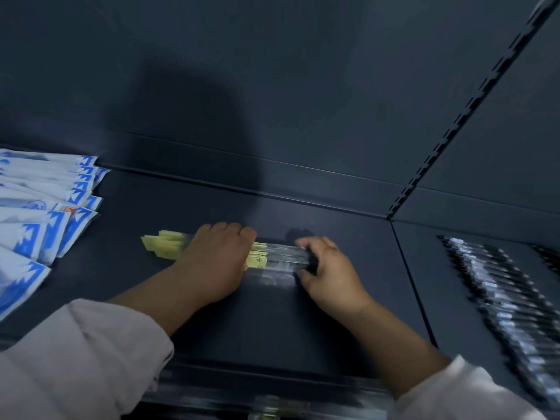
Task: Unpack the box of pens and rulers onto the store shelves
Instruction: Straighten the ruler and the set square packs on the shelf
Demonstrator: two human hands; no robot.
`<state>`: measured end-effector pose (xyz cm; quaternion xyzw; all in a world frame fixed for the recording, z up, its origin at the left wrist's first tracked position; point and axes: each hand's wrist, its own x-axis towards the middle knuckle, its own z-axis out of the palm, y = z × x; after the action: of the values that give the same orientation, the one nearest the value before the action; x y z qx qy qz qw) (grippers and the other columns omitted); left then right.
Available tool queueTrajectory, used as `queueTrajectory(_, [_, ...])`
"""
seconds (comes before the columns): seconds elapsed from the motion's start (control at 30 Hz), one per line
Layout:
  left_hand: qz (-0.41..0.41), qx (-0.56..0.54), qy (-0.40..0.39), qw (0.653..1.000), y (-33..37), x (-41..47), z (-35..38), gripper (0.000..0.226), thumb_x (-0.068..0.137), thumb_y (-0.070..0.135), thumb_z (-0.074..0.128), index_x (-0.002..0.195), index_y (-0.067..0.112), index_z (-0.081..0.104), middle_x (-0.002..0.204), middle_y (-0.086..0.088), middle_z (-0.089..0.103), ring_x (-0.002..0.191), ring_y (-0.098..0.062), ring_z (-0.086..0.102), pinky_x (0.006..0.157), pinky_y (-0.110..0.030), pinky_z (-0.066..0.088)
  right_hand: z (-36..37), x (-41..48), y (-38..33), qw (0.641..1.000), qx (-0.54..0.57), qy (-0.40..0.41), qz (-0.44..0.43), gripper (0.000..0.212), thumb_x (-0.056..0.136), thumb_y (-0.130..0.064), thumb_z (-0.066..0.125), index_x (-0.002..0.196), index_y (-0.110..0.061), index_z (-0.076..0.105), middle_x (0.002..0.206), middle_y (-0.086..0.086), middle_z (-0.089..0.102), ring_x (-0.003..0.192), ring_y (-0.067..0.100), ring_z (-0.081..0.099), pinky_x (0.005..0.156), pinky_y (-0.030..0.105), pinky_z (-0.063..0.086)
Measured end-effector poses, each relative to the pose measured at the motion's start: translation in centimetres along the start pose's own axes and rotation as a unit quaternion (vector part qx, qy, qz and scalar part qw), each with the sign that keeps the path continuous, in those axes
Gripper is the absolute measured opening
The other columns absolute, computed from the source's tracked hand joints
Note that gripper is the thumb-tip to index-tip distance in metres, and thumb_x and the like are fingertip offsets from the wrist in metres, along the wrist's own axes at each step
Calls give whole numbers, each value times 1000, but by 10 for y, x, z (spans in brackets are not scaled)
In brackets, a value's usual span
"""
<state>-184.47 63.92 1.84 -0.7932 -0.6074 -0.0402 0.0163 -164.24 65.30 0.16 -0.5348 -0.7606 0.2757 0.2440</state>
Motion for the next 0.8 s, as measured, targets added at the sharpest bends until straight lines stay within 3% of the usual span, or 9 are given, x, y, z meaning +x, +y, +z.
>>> queueTrajectory(0.07, [9, -12, 8, 1000, 0, 3, -3, 25, 89, 33, 53, 110, 22, 43, 113, 2, 52, 105, -20, 49, 85, -33, 35, -5, 1, 0, 1000, 8, 23, -9, 38, 79, 3, 65, 101, -27, 59, 96, -13, 51, 88, -1, 53, 78, -2, 33])
queueTrajectory(0.13, [17, -14, 23, 999, 2, 8, -5, 28, 89, 38, 53, 111, 24, 44, 112, 3, 52, 104, -19, 49, 85, -33, 35, -11, 2, 5, 999, 23, 46, -6, 42, 77, 5, 66, 93, -32, 55, 94, -15, 52, 86, -2, 54, 76, -1, 35])
queueTrajectory(0.3, [-65, 29, -41, 997, -5, 7, 0, 52, 85, 62, 45, 122, 26, 41, 123, 2, 49, 115, -21, 46, 104, -47, 24, -18, -1, 21, 998, 18, 43, 29, 44, 75, -1, 69, 89, -38, 49, 97, -16, 46, 88, -1, 51, 74, -3, 33])
queueTrajectory(0.4, [-120, 37, -59, 990, -14, 0, 5, 66, 83, 65, 39, 136, 27, 31, 137, 0, 40, 130, -23, 34, 107, -58, 18, -17, -1, 20, 995, 74, 40, 49, 49, 76, 3, 64, 106, -31, 45, 107, -17, 41, 98, -5, 47, 75, -6, 31])
queueTrajectory(0.5, [-152, -40, -49, 986, -20, -5, 8, 74, 81, 55, 50, 143, 25, 26, 146, -1, 32, 137, -25, 23, 109, -52, 24, -13, -1, 20, 991, 114, 46, 57, 56, 76, 6, 61, 118, -27, 43, 121, -9, 39, 109, -2, 44, 85, -5, 28])
queueTrajectory(0.6, [-172, -181, -10, 968, -21, -6, 11, 76, 79, 38, 61, 145, 20, 29, 146, -5, 33, 135, -27, 26, 111, -40, 28, -10, -1, 17, 991, 117, 35, 58, 63, 77, 5, 61, 130, -22, 42, 134, -9, 34, 124, 3, 36, 100, 6, 26])
queueTrajectory(0.7, [-166, -265, 28, 949, -13, -3, 9, 72, 79, 23, 64, 143, 19, 33, 144, -5, 34, 130, -23, 34, 104, -28, 31, -7, 1, 14, 992, 110, 34, 50, 61, 76, 4, 63, 129, -22, 44, 132, -9, 35, 121, 3, 38, 93, -3, 26])
queueTrajectory(0.8, [-165, -283, 55, 943, -20, 1, 6, 64, 80, 18, 64, 140, 17, 39, 137, -6, 41, 122, -20, 44, 98, -27, 35, -9, 4, 15, 993, 94, 50, 55, 51, 78, 3, 65, 115, -27, 45, 118, -8, 42, 107, 4, 46, 79, -6, 31])
